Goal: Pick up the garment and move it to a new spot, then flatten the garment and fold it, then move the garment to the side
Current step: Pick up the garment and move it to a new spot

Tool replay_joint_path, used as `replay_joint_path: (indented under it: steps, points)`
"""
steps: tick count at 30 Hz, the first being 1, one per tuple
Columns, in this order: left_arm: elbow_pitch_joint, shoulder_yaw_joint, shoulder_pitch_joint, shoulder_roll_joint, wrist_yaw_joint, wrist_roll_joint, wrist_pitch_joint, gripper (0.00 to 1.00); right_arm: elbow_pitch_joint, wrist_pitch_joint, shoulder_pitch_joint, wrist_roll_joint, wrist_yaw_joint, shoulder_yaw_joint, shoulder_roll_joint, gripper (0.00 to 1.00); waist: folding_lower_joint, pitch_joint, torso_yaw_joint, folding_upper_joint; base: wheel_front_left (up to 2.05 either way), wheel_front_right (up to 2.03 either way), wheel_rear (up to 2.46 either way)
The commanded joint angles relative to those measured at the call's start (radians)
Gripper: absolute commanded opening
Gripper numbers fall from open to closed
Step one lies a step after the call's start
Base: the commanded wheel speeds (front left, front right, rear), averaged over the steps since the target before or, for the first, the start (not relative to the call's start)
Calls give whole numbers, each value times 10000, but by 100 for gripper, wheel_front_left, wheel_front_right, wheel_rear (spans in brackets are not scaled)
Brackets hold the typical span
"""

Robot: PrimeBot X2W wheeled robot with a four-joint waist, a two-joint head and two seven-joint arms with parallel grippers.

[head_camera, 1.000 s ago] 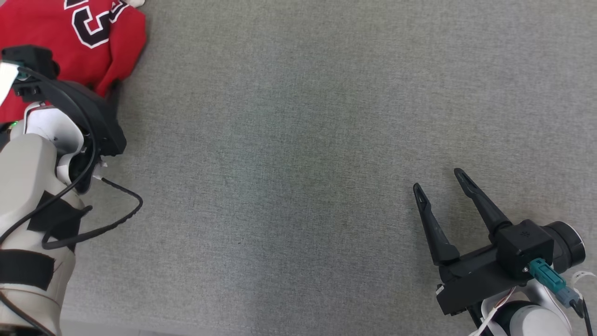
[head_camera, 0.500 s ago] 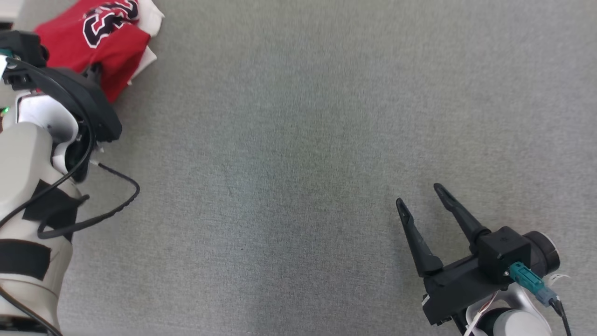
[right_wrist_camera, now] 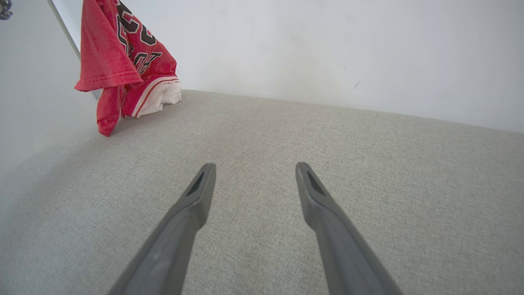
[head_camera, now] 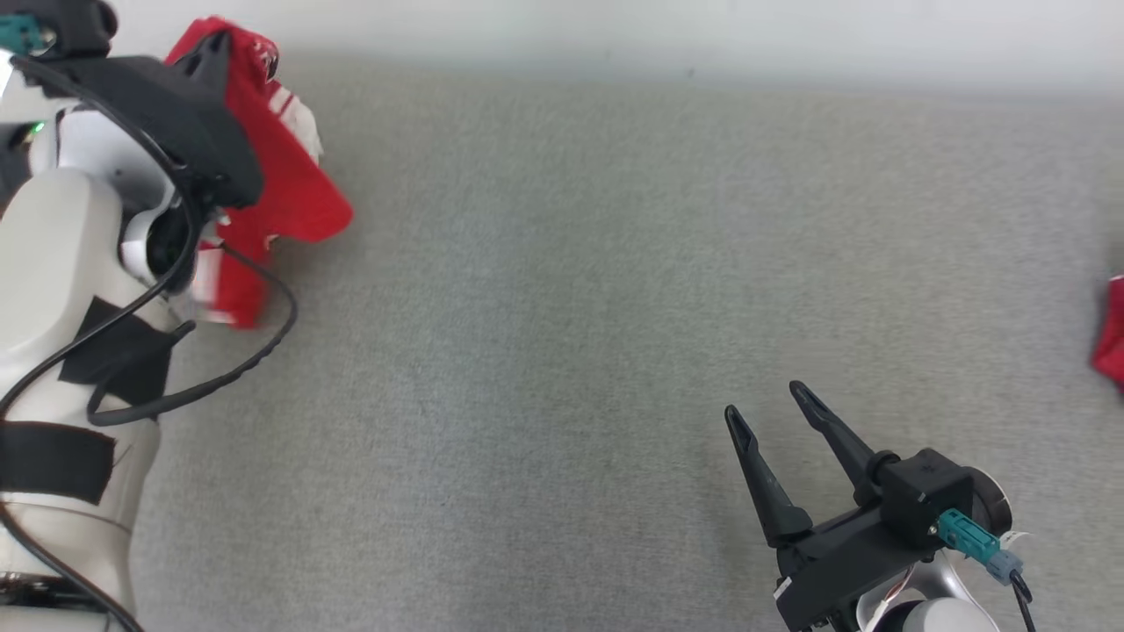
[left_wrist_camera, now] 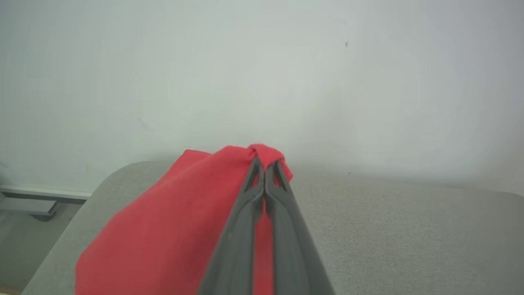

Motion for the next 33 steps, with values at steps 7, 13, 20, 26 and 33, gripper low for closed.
replay_joint_path:
  steps: [7, 13, 20, 26, 33]
  points:
    - [-1267, -326, -181, -511, -62, -123, 318, 0, 635, -600, -150, 607, -18, 85, -18, 100, 2, -1031, -956, 1, 0, 0, 0]
    - [-2189, -555, -315, -950, -89, -233, 434, 0, 1020, -904, -253, 883, -18, 310, -23, 100, 2, -1271, -1458, 1, 0, 0, 0]
    - [-3248, -915, -389, -1372, -105, -455, 398, 0, 1345, -1151, -432, 1080, -18, 421, -23, 100, 2, -1373, -2135, 1, 0, 0, 0]
    - [-4096, -1516, -417, -1530, -136, -484, 448, 0, 1481, -1317, -576, 1190, -16, 520, -21, 100, 2, -1278, -2560, 1, 0, 0, 0]
    - [-4482, -1939, -278, -1577, 25, -731, 576, 0, 1608, -1446, -730, 1254, -16, 607, -21, 100, 2, -1091, -2800, 1, 0, 0, 0]
